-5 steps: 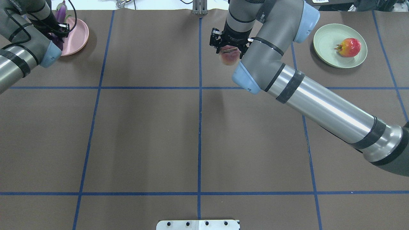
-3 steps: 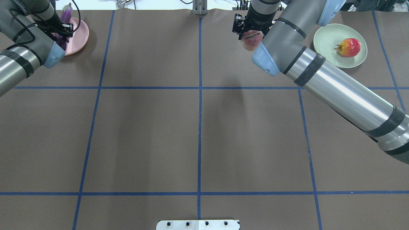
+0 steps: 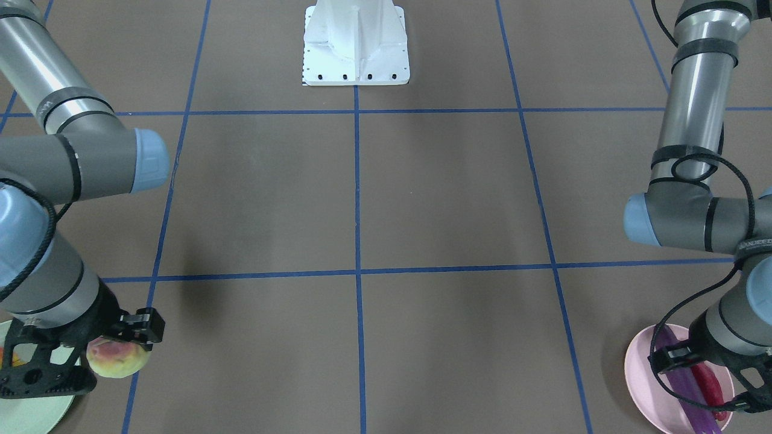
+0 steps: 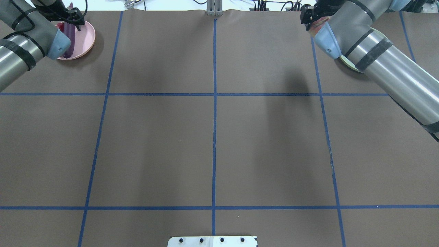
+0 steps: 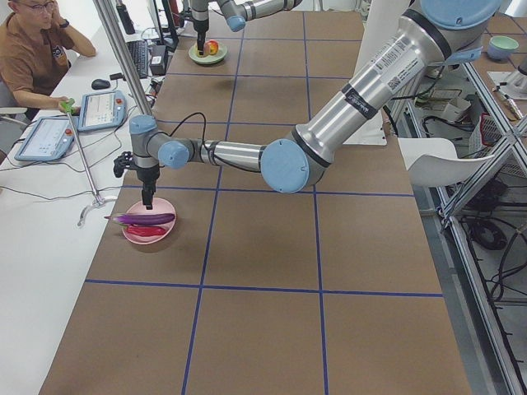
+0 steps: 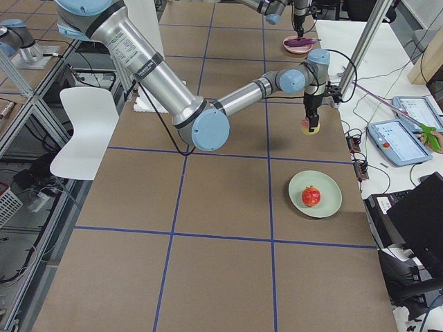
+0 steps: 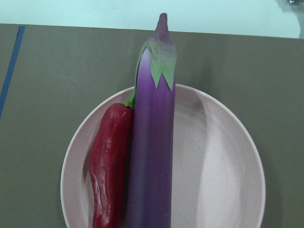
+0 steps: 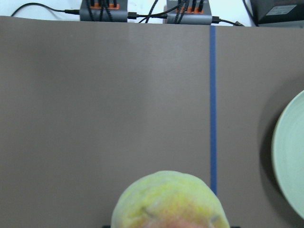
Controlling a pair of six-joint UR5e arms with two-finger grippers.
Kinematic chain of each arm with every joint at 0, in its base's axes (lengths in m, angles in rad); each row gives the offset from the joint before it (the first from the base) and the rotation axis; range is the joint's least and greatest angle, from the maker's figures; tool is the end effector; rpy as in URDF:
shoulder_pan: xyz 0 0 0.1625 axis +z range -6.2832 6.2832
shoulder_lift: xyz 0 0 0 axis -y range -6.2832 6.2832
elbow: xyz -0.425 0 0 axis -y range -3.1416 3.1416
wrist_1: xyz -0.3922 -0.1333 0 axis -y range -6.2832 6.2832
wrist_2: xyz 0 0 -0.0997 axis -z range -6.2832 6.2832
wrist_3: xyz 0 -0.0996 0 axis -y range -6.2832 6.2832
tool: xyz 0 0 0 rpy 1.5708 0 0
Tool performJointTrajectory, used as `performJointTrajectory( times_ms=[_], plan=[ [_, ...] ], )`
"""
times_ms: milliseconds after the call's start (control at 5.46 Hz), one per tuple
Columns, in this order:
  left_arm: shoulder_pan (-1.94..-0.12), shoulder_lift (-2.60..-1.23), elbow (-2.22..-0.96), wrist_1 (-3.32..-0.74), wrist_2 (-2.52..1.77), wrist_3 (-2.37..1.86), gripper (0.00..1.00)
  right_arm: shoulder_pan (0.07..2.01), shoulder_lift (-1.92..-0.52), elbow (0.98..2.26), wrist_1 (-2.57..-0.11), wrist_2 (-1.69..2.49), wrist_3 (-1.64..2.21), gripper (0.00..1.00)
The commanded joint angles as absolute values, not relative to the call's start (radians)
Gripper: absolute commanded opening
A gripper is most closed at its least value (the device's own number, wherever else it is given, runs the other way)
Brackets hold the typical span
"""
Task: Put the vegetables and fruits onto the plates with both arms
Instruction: 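Open the left gripper while the right lowers the peach onto the green plate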
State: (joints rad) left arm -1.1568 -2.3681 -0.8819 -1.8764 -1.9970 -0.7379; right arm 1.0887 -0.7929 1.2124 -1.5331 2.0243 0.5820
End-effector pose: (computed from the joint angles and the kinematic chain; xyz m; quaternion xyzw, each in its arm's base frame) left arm 0.2462 -0.7894 0.4599 0.0557 0.2830 -0.1113 0.9510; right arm -0.2847 -0.7375 0.3418 0.0792 -0.3007 -0.0035 0.9504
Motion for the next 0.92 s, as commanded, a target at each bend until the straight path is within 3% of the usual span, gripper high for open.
performJointTrajectory(
  times_ms=[0,183,549,732],
  plan=[
    [-1.160,-2.384,-0.939,-1.807,-1.999,-0.738,1.00,1.126,-0.875,1.060,-1.307,2.005,0.483,0.00],
    [-1.161,-2.384,-0.940,-1.806,-1.999,-0.738,1.00,1.123,-0.876,0.966,-1.214,1.961,0.482,0.00],
    [-1.161,-2.387,-0.943,-1.805,-1.997,-0.738,1.00,1.112,-0.905,0.919,-1.144,1.927,0.480,0.00],
    [-1.163,-2.387,-0.943,-1.807,-1.999,-0.738,1.00,1.103,-0.907,0.939,-1.146,1.927,0.485,0.99]
  ],
)
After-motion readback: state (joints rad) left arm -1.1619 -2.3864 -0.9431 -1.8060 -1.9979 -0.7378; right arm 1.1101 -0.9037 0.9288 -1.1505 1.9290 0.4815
